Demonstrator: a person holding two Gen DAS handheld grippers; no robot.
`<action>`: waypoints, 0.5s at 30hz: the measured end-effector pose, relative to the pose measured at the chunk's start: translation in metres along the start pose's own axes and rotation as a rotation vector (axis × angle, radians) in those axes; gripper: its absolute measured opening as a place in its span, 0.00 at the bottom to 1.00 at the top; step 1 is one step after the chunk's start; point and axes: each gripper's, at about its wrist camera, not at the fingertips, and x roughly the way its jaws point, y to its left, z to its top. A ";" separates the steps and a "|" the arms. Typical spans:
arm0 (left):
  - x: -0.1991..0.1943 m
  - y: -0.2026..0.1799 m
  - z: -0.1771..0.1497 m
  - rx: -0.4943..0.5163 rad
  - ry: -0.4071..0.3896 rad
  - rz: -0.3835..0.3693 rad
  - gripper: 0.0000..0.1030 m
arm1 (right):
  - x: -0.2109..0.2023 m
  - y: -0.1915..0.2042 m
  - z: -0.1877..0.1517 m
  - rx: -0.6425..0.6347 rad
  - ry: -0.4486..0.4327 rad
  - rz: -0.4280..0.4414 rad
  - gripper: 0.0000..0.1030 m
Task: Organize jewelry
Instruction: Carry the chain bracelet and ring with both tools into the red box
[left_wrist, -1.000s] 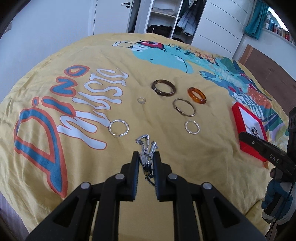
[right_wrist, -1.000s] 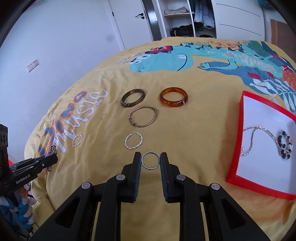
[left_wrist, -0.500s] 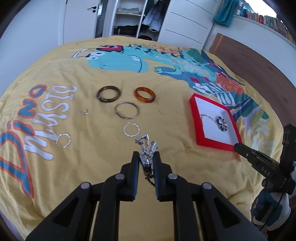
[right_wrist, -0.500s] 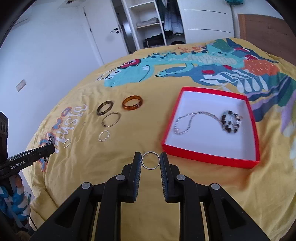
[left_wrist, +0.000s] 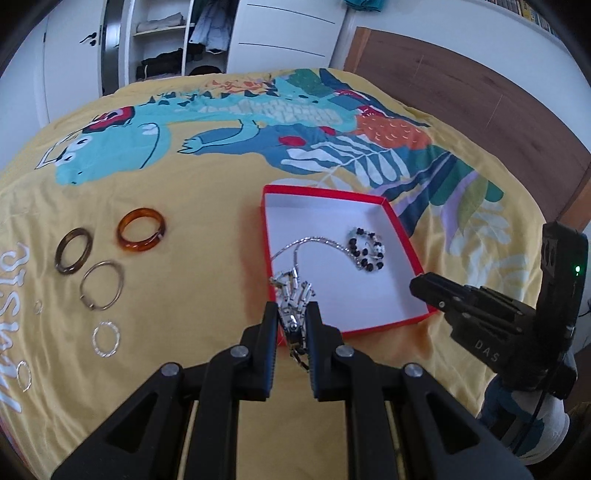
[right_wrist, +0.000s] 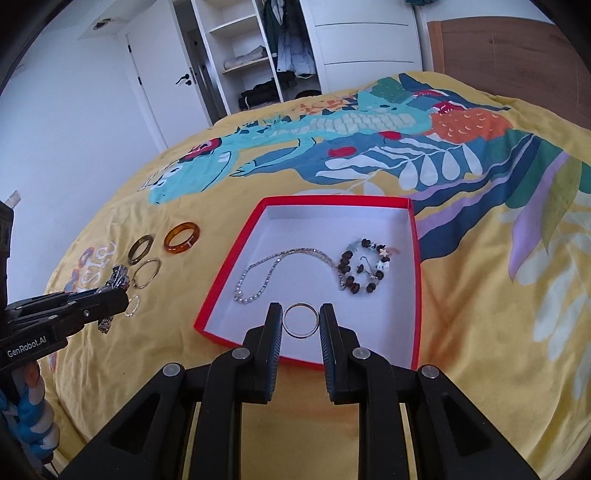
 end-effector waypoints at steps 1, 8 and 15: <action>0.009 -0.004 0.005 0.004 0.004 -0.007 0.13 | 0.006 -0.003 0.002 0.000 0.005 -0.003 0.20; 0.073 -0.024 0.029 0.036 0.071 -0.015 0.13 | 0.043 -0.023 0.008 -0.027 0.067 -0.014 0.20; 0.121 -0.023 0.017 0.056 0.163 0.017 0.13 | 0.074 -0.031 -0.001 -0.035 0.144 -0.010 0.20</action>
